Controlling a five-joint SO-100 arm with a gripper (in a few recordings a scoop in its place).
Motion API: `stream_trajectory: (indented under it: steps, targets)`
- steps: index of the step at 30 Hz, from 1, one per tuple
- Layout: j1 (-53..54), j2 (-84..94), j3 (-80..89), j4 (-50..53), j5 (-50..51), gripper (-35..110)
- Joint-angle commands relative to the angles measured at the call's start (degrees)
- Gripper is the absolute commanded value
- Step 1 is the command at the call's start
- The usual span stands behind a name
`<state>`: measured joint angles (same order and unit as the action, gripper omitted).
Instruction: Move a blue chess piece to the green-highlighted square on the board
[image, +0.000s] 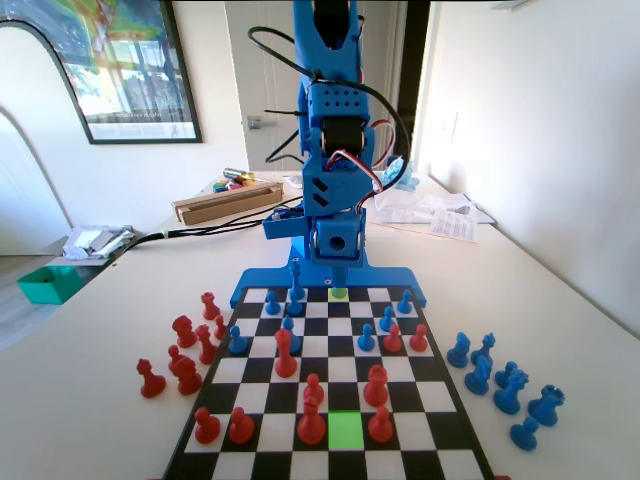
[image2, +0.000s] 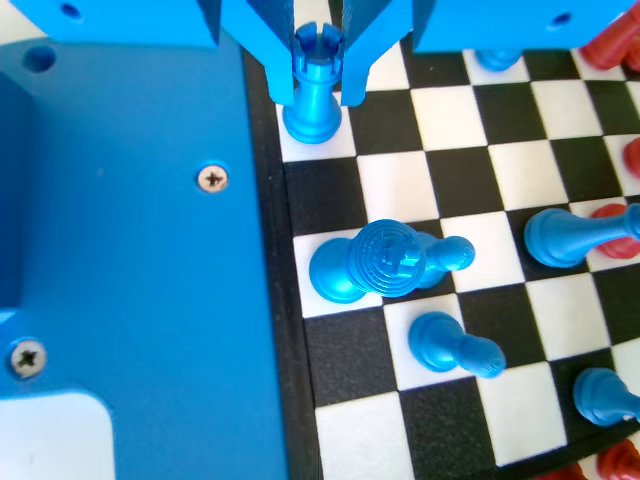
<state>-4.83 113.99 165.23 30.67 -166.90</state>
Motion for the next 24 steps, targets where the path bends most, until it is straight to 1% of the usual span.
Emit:
stream_trajectory:
  steps: [1, 12, 16, 21, 24]
  targets:
    - [-1.05, 0.35, 0.53, -0.62, -1.05, 2]
    - [-1.05, 0.35, 0.88, -2.46, 1.05, 1]
    - [-0.79, 0.35, -2.9, 2.46, 2.11, 1]
    - [-0.62, 0.35, -11.87, 13.18, 4.66, 1]
    - [-0.79, 0.26, -16.35, 17.58, 6.68, 1]
